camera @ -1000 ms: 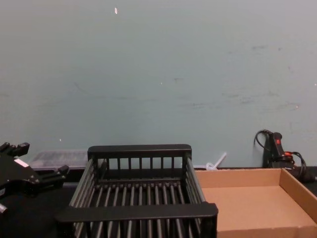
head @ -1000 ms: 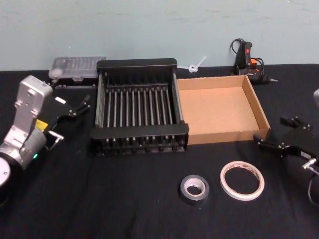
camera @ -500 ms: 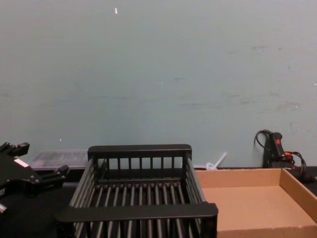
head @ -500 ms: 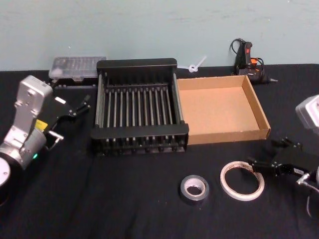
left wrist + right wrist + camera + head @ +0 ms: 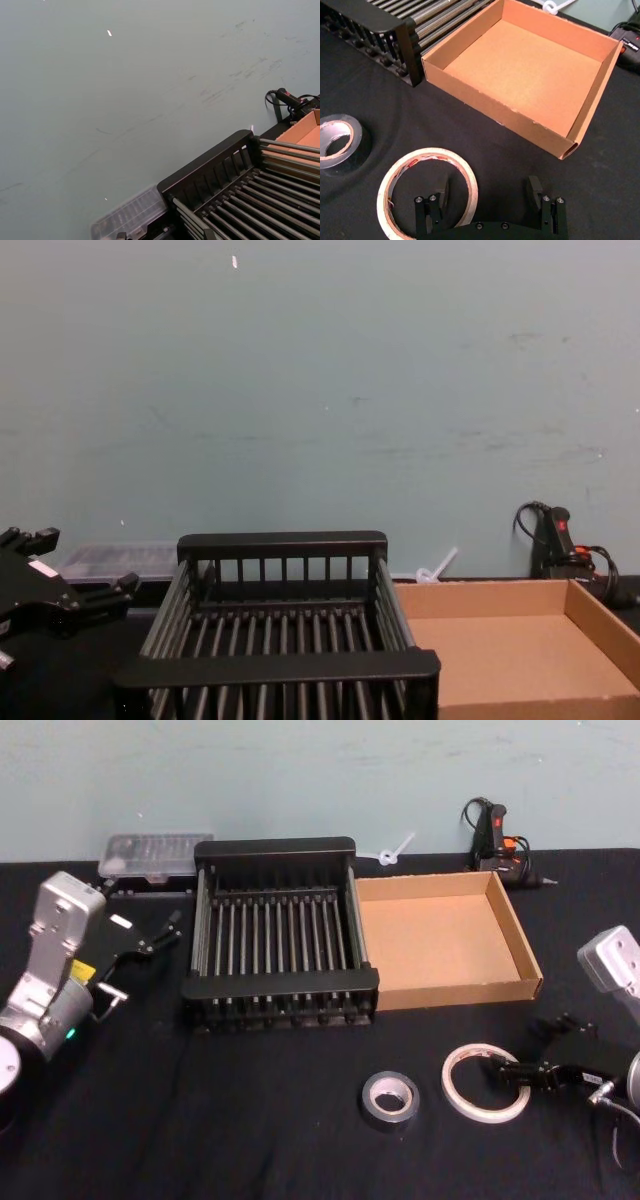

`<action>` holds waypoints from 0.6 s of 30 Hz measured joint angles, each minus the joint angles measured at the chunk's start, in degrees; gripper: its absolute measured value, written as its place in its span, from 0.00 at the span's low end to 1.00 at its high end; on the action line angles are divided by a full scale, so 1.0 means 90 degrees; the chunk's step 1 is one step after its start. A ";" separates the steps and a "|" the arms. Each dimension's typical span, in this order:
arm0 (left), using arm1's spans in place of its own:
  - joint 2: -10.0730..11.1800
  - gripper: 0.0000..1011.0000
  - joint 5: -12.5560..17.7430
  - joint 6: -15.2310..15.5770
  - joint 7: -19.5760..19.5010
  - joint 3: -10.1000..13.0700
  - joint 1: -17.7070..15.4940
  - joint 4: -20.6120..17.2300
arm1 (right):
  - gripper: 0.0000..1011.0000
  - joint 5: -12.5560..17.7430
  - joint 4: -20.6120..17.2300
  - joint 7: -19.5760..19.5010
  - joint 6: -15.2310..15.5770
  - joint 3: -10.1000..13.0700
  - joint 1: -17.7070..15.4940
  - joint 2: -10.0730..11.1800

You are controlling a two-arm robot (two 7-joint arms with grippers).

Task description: Pick up the white tape and place it into the black box , Pick up the silver tape and place it into the brown box.

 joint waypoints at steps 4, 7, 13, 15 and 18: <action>0.0000 0.99 0.0000 0.0000 0.0000 0.0000 0.0000 0.0000 | 0.99 -0.0057 0.0025 0.0060 0.0033 -0.0010 0.0010 -0.0025; 0.0000 0.99 0.0000 0.0000 0.0000 0.0000 0.0000 0.0000 | 0.99 -0.0094 0.0050 0.0099 0.0058 -0.0019 0.0020 -0.0045; 0.0000 0.99 0.0000 0.0000 0.0000 0.0000 0.0000 0.0000 | 0.99 -0.0165 0.0108 0.0170 0.0097 -0.0043 0.0049 -0.0082; 0.0000 0.99 0.0000 0.0000 0.0000 0.0000 0.0000 0.0000 | 0.99 -0.0184 0.0122 0.0188 0.0110 -0.0046 0.0055 -0.0096; 0.0000 0.99 0.0000 0.0000 0.0000 0.0000 0.0000 0.0000 | 0.99 -0.0202 0.0134 0.0202 0.0116 -0.0046 0.0060 -0.0108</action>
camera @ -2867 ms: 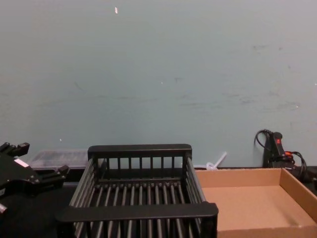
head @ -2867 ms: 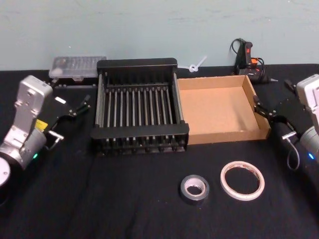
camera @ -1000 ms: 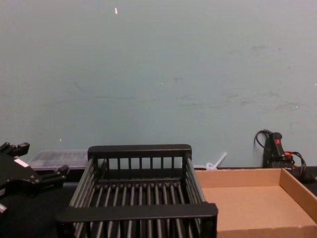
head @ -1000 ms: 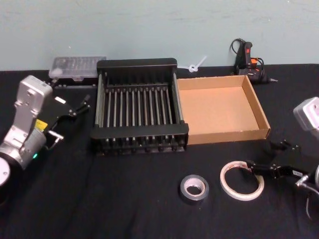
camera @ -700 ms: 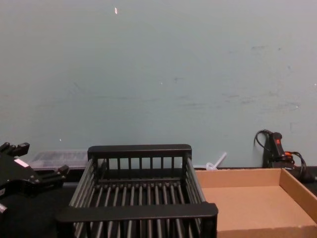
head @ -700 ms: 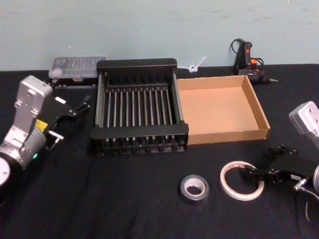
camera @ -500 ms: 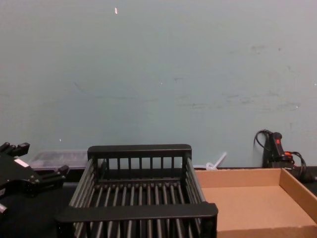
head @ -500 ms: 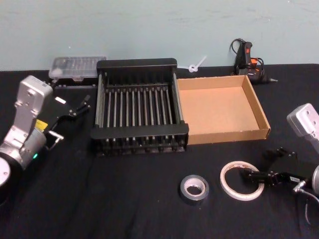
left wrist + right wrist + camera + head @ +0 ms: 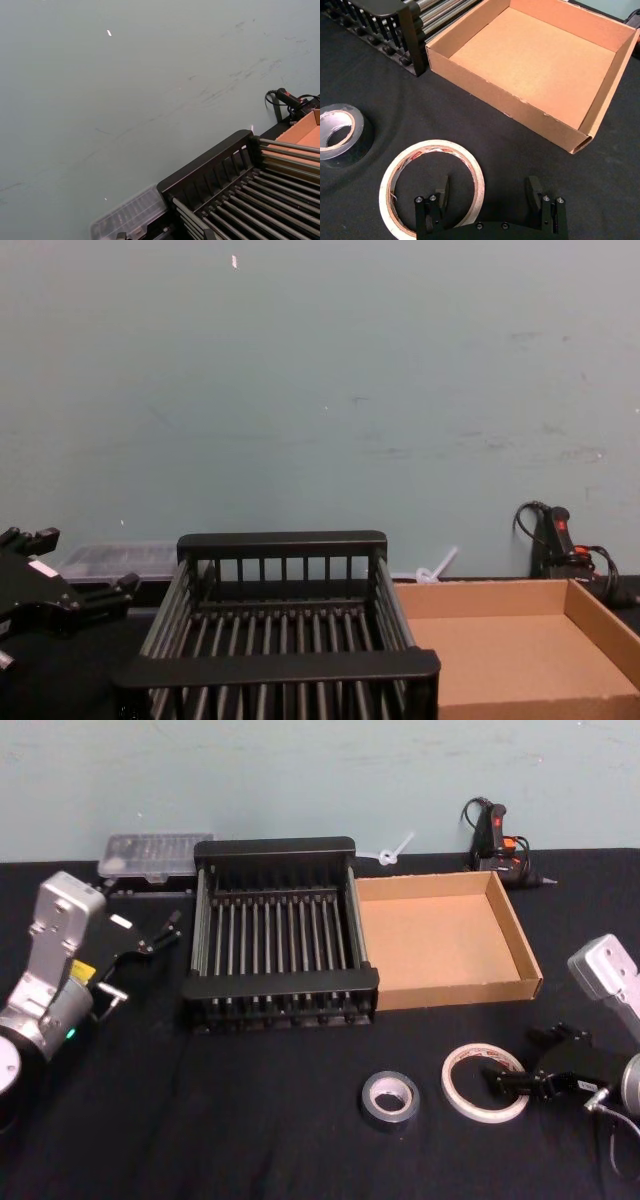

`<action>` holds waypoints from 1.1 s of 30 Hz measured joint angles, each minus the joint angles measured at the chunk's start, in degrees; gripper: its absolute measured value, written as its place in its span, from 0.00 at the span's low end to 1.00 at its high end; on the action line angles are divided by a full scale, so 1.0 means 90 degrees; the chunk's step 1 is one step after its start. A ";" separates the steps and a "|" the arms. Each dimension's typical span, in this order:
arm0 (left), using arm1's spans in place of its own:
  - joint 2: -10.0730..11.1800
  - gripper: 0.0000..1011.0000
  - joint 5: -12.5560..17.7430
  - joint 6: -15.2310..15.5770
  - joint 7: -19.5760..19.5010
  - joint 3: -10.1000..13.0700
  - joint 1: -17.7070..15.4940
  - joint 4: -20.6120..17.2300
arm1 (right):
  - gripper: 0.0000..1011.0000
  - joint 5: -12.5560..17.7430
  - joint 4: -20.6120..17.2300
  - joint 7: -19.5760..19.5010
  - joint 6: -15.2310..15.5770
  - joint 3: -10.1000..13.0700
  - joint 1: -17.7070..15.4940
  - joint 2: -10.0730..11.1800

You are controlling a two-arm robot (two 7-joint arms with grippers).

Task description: Pick up the white tape and place it into the black box , Pick up the silver tape and place it into the brown box.

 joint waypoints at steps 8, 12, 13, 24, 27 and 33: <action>0.0000 0.99 0.0000 0.0000 0.0000 0.0000 0.0000 0.0000 | 0.99 -0.0052 0.0036 0.0050 0.0009 0.0001 0.0017 -0.0032; 0.0000 0.99 0.0000 0.0000 0.0000 0.0000 0.0000 0.0000 | 0.99 -0.0077 0.0053 0.0077 0.0011 0.0001 0.0028 -0.0045; 0.0000 0.99 0.0000 0.0000 0.0000 0.0000 0.0000 0.0000 | 0.99 -0.0081 0.0054 0.0081 0.0011 0.0001 0.0028 -0.0045; 0.0000 0.99 0.0000 0.0000 0.0000 0.0000 0.0000 0.0000 | 0.99 -0.0124 0.0062 0.0124 0.0001 0.0003 0.0023 -0.0056; 0.0000 0.99 0.0000 0.0000 0.0000 0.0000 0.0000 0.0000 | 0.99 -0.0124 0.0062 0.0124 0.0000 0.0003 0.0021 -0.0056; 0.0000 0.99 0.0000 0.0000 0.0000 0.0000 0.0000 0.0000 | 0.99 -0.0122 0.0063 0.0121 -0.0004 0.0003 0.0019 -0.0054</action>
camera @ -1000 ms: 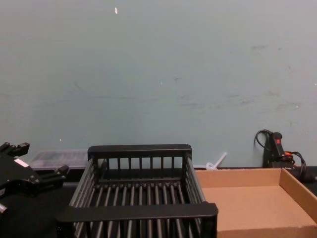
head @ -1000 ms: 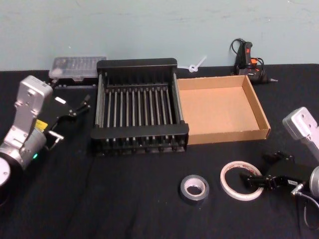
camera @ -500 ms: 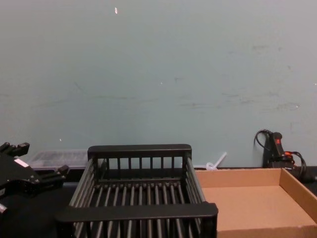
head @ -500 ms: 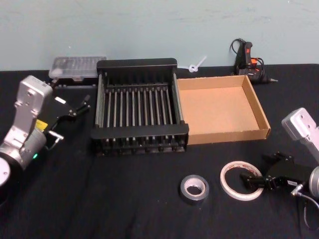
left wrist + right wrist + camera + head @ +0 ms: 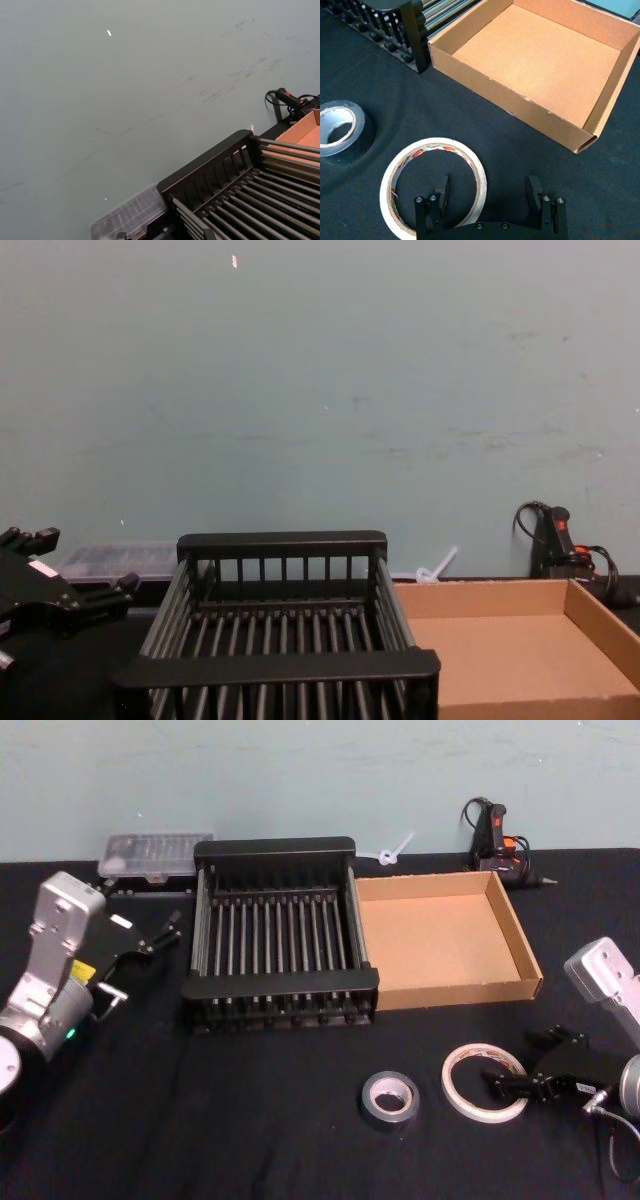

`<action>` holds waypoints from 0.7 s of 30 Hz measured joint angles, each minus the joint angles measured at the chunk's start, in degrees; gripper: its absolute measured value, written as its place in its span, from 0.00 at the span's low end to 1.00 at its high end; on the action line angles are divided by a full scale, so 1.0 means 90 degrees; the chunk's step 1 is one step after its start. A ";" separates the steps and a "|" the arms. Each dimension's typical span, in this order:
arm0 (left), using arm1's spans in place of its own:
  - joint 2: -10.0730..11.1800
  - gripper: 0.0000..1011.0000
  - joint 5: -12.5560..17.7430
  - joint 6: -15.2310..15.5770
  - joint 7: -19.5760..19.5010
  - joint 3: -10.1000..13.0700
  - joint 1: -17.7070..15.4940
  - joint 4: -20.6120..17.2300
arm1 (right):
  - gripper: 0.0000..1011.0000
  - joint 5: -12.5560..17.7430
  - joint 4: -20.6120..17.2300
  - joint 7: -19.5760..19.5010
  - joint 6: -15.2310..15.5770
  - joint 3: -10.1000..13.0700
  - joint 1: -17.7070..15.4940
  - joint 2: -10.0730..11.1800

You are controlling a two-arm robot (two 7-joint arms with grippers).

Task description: Pick up the white tape and place it into the black box , Pick up the silver tape and place it into the brown box.

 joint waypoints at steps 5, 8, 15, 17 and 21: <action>0.0000 0.99 0.0000 0.0000 0.0000 0.0000 0.0000 0.0000 | 0.99 0.0002 0.0000 -0.0002 -0.0002 0.0000 0.0000 0.0003; 0.0000 0.99 0.0000 0.0000 0.0000 0.0000 0.0000 0.0000 | 0.99 0.0003 -0.0002 -0.0005 -0.0004 0.0000 0.0000 0.0005; 0.0000 0.99 0.0000 0.0000 0.0000 0.0000 0.0000 0.0000 | 0.87 0.0005 -0.0005 -0.0010 -0.0004 0.0000 0.0000 0.0005; 0.0000 0.99 0.0000 0.0000 0.0000 0.0000 0.0000 0.0000 | 0.83 0.0007 -0.0005 -0.0011 -0.0004 0.0000 0.0000 0.0005; 0.0000 0.99 0.0000 0.0000 0.0000 0.0000 0.0000 0.0000 | 0.72 0.0009 -0.0005 -0.0011 -0.0004 0.0000 0.0000 0.0005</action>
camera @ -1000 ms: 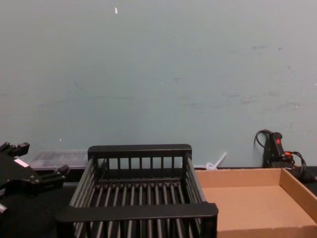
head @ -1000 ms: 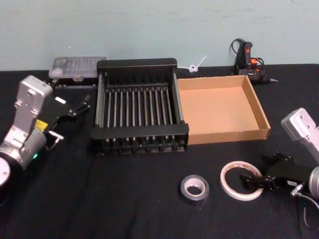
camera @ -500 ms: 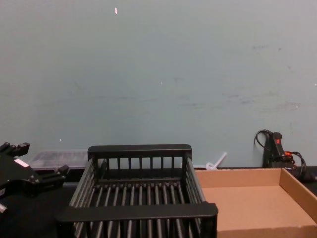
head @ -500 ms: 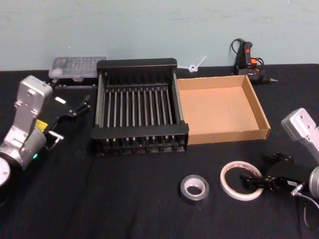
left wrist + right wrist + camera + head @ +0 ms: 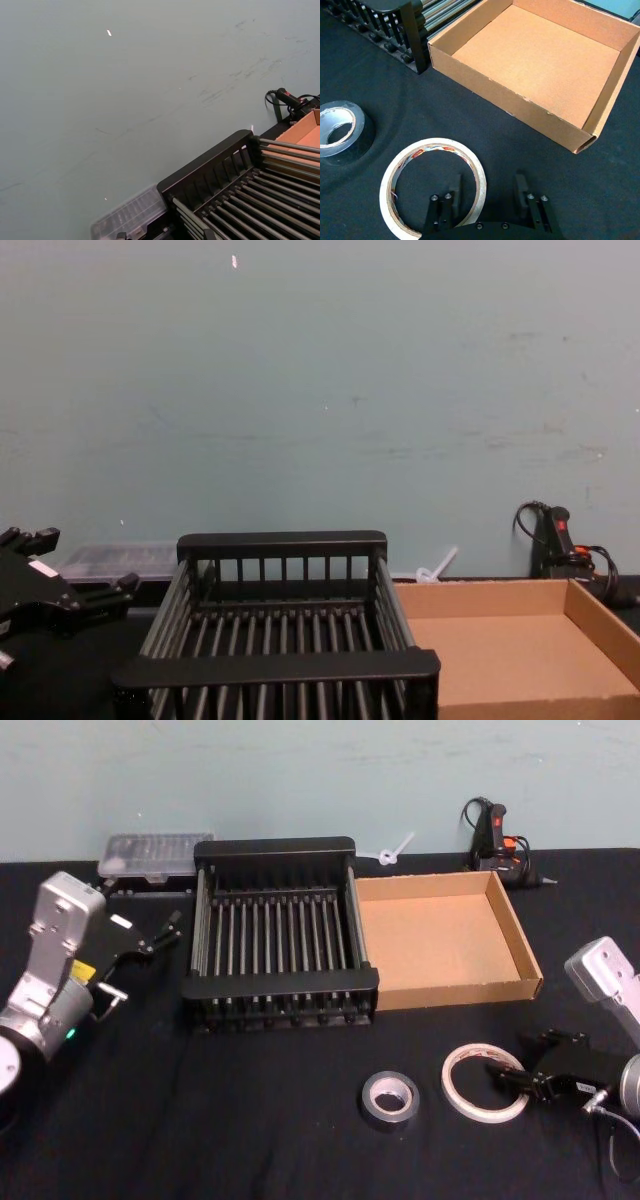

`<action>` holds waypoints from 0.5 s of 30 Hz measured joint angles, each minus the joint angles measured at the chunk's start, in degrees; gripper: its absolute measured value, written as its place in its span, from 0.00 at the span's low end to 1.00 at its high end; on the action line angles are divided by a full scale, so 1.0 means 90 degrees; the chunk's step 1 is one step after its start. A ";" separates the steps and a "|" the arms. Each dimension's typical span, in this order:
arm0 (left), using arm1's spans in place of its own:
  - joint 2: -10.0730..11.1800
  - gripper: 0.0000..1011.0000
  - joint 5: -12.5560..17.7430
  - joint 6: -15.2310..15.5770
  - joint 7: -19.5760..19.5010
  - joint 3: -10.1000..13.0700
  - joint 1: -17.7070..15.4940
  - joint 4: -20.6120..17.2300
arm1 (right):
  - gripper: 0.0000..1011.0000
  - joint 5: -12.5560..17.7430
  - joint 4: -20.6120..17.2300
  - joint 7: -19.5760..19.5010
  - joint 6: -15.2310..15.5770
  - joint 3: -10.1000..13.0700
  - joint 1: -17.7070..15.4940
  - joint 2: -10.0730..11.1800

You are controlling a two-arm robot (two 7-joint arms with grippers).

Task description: Pick up the white tape and place it into the black box , Pick up the silver tape and place it into the brown box.

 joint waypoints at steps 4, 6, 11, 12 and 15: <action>0.0000 0.99 0.0000 0.0000 0.0000 0.0001 0.0000 0.0000 | 0.56 0.0003 0.0000 0.0000 0.0000 0.0000 0.0000 0.0000; 0.0000 0.99 0.0000 0.0000 0.0000 0.0000 0.0000 0.0000 | 0.48 0.0004 0.0000 0.0000 0.0000 0.0000 0.0000 0.0000; 0.0000 0.99 0.0000 0.0000 0.0000 0.0000 0.0000 0.0000 | 0.38 0.0005 0.0000 0.0000 0.0000 0.0000 0.0000 0.0000; 0.0000 0.99 0.0000 0.0000 0.0000 0.0000 0.0000 0.0000 | 0.32 0.0005 0.0000 0.0000 0.0000 0.0000 0.0000 0.0000; 0.0000 0.99 0.0000 0.0000 0.0000 0.0000 0.0000 0.0000 | 0.22 0.0005 0.0000 0.0001 0.0001 0.0000 0.0000 0.0000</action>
